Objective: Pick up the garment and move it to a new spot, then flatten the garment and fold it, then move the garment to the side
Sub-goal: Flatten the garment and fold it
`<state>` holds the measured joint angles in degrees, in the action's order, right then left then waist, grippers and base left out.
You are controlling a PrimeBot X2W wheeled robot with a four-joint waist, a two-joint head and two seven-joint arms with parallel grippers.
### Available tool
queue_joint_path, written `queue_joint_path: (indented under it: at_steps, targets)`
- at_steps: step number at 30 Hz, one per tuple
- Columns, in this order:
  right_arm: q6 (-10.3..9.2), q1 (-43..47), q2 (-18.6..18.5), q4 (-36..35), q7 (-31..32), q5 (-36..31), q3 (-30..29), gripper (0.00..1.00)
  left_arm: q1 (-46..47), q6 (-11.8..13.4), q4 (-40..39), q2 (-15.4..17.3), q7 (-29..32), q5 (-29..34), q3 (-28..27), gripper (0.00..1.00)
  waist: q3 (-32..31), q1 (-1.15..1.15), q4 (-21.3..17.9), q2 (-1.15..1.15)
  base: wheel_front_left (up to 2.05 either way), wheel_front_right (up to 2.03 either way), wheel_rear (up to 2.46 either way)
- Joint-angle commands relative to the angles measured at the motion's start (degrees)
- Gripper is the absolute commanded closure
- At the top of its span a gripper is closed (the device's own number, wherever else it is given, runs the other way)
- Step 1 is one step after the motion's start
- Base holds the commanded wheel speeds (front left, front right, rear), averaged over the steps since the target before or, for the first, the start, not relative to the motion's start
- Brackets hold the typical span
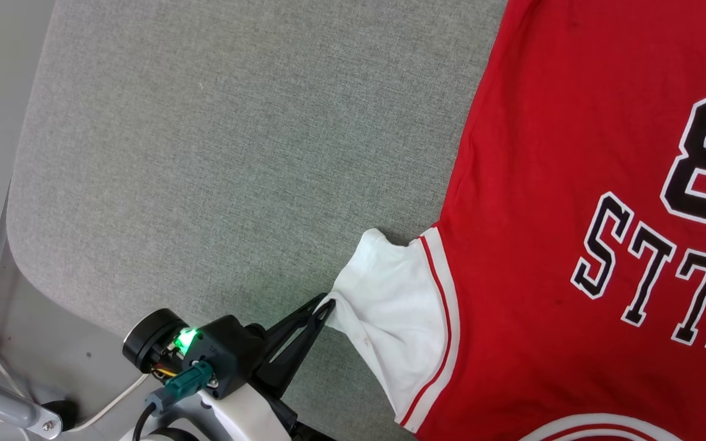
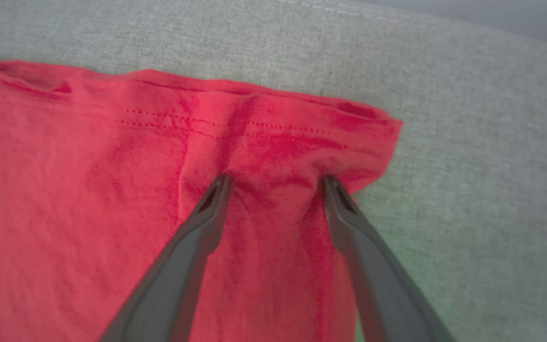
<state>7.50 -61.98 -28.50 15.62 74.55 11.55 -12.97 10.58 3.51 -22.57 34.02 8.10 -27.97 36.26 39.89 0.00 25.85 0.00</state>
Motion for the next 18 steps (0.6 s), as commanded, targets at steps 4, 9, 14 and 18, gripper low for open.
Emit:
queue_joint_path:
  at_steps: [4,9,14,18]
  targets:
    - [-0.02,3.94,0.41,2.88,-0.57,1.86,2.70,1.00,1.03,-0.12,0.62,-0.28,-0.74,-0.22,-0.33,1.00,-0.33,0.00,-0.05,0.00,0.00,0.00,0.00]
    - [-0.05,5.11,-2.44,4.51,-3.15,2.05,3.99,1.00,1.28,0.24,0.99,-0.25,-0.90,-0.17,-0.50,1.00,-1.57,0.00,-0.90,0.00,0.00,0.00,0.00]
    - [-0.06,7.76,-3.09,6.26,-5.72,3.31,4.64,1.00,1.41,0.99,1.19,0.13,-1.17,0.03,-1.09,1.00,-4.37,0.00,-2.94,0.00,0.00,0.00,0.00]
    - [-0.06,11.05,-3.58,7.45,-7.67,4.81,4.75,1.00,0.91,1.70,1.21,0.73,-0.86,-0.04,-1.75,1.00,-7.45,0.00,-5.04,0.00,0.00,0.00,0.00]
